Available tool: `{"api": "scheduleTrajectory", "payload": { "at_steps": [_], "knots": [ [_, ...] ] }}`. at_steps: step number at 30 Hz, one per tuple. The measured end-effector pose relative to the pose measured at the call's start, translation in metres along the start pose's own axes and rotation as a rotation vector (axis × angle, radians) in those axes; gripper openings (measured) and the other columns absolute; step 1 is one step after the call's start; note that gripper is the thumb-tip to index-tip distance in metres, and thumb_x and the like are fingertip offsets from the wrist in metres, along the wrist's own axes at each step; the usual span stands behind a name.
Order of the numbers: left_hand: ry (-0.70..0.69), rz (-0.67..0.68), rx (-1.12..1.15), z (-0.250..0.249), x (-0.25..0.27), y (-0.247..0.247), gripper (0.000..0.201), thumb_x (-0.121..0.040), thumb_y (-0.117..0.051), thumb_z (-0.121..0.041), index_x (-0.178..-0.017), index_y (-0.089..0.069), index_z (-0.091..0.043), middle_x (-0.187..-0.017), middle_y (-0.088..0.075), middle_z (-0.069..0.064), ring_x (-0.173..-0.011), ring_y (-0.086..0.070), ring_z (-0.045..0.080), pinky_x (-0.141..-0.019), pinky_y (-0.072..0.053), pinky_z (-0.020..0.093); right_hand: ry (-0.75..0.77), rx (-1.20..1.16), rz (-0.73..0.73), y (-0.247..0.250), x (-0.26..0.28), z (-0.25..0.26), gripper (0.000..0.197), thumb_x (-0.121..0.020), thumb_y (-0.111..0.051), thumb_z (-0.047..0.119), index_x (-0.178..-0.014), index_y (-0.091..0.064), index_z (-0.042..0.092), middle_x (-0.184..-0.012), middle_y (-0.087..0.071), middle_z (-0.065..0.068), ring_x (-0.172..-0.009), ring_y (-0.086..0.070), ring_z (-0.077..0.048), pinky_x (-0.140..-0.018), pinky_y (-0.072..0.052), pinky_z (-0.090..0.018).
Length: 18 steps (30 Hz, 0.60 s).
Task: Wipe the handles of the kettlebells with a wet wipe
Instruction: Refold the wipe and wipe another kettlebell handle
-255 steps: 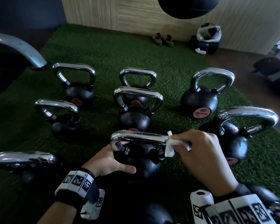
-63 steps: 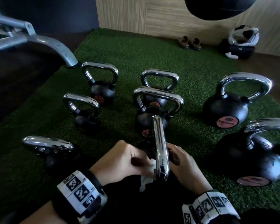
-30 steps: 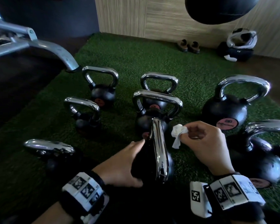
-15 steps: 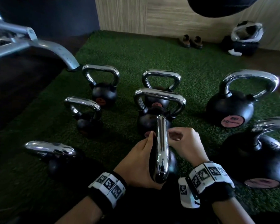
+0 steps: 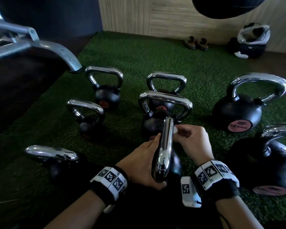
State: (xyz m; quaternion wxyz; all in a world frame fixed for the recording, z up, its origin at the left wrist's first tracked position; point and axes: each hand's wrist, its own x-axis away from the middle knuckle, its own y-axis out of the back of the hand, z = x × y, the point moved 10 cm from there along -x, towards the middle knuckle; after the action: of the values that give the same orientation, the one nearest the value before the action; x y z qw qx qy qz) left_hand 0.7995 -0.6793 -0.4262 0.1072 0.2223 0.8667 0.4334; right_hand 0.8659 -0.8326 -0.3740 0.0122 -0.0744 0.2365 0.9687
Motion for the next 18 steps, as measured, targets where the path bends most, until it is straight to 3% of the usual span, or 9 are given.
{"api": "scheduleTrajectory", "payload": {
  "at_steps": [3, 6, 9, 13, 15, 18],
  "knots": [
    [0.013, -0.003, 0.003, 0.004, -0.003, 0.0, 0.137, -0.058, -0.08, -0.071, -0.163, -0.011, -0.016, -0.162, -0.03, -0.005, -0.15, -0.028, 0.014, -0.124, -0.029, 0.033, 0.127, 0.013, -0.096, 0.011, -0.001, 0.02, 0.021, -0.08, -0.086, 0.016, -0.098, -0.082, 0.028, -0.088, -0.078, 0.014, -0.083, -0.073, 0.003, -0.083, -0.061, -0.029],
    [0.024, -0.006, 0.059, 0.004, -0.003, 0.005, 0.134, -0.058, -0.089, -0.06, -0.161, -0.016, -0.018, -0.159, -0.033, -0.006, -0.147, -0.033, 0.012, -0.123, -0.032, 0.033, 0.271, 0.021, -0.144, 0.017, 0.002, 0.04, 0.027, -0.082, -0.081, 0.005, -0.104, -0.082, 0.02, -0.101, -0.078, 0.012, -0.094, -0.072, -0.001, -0.088, -0.059, -0.027],
    [0.016, -0.011, 0.038, 0.0, -0.005, 0.01, 0.129, -0.059, -0.092, -0.053, -0.16, -0.021, -0.018, -0.16, -0.033, -0.003, -0.147, -0.033, 0.013, -0.123, -0.03, 0.029, 0.303, 0.046, -0.128, 0.016, -0.002, 0.043, 0.027, -0.082, -0.08, 0.004, -0.105, -0.082, 0.018, -0.103, -0.078, 0.009, -0.096, -0.073, -0.002, -0.09, -0.06, -0.031],
    [0.028, 0.043, 0.064, 0.003, -0.008, 0.008, 0.131, -0.057, -0.091, -0.057, -0.16, -0.017, -0.024, -0.159, -0.031, -0.011, -0.146, -0.033, 0.009, -0.123, -0.032, 0.03, 0.388, 0.082, -0.136, 0.021, 0.004, 0.058, 0.031, -0.078, -0.08, -0.004, -0.102, -0.082, 0.016, -0.103, -0.077, 0.008, -0.095, -0.072, -0.002, -0.087, -0.06, -0.033],
    [0.031, 0.05, 0.077, 0.005, -0.008, 0.009, 0.128, -0.06, -0.094, -0.05, -0.16, -0.017, -0.027, -0.155, -0.033, -0.015, -0.14, -0.035, 0.003, -0.119, -0.031, 0.019, 0.462, 0.076, -0.111, 0.022, 0.021, 0.069, 0.037, -0.074, -0.078, -0.012, -0.1, -0.083, 0.015, -0.101, -0.077, 0.007, -0.093, -0.072, -0.004, -0.08, -0.062, -0.033],
    [0.032, 0.041, 0.101, 0.008, -0.007, 0.013, 0.121, -0.062, -0.097, -0.04, -0.158, -0.024, -0.024, -0.138, -0.034, -0.024, -0.121, -0.032, -0.016, -0.099, -0.021, -0.008, 0.533, 0.045, -0.015, 0.017, 0.046, 0.082, 0.04, -0.074, -0.075, -0.016, -0.098, -0.083, 0.014, -0.099, -0.075, 0.007, -0.089, -0.073, -0.008, -0.073, -0.063, -0.033]
  ]
}}
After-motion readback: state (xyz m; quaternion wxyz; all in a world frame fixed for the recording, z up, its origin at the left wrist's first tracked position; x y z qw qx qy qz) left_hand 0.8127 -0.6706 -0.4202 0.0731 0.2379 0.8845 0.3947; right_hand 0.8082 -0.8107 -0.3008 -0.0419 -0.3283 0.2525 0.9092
